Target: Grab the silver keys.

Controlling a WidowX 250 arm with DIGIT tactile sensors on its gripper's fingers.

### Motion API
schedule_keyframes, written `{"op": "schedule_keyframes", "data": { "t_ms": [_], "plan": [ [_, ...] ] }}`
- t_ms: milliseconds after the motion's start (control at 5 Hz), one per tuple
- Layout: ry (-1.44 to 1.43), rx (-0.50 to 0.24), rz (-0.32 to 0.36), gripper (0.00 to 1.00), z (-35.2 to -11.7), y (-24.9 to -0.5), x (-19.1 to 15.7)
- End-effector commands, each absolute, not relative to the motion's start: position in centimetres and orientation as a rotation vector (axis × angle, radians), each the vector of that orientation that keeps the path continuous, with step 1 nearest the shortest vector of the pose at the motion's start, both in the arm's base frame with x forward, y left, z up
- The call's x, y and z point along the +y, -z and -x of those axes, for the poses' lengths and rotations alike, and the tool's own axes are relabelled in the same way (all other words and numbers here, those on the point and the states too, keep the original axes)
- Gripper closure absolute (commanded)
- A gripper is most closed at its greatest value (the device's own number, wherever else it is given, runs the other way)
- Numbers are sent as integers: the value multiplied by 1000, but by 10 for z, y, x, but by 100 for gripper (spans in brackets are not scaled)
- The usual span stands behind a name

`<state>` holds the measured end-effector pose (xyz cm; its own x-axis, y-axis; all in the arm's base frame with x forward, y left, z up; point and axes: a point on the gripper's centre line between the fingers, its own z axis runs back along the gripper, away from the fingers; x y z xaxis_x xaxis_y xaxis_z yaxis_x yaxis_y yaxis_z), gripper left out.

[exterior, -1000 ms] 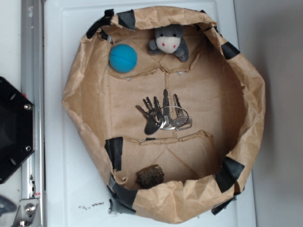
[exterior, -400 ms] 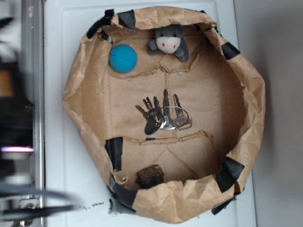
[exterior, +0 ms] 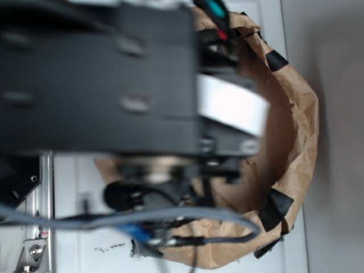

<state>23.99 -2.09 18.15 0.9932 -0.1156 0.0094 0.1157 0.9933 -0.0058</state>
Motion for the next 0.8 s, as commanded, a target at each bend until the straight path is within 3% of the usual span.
{"op": "schedule_keyframes", "data": {
  "t_ms": [0, 600],
  "plan": [
    [281, -83, 135, 0, -239, -139, 13],
    [302, -35, 163, 0, -253, -97, 27]
  ]
}}
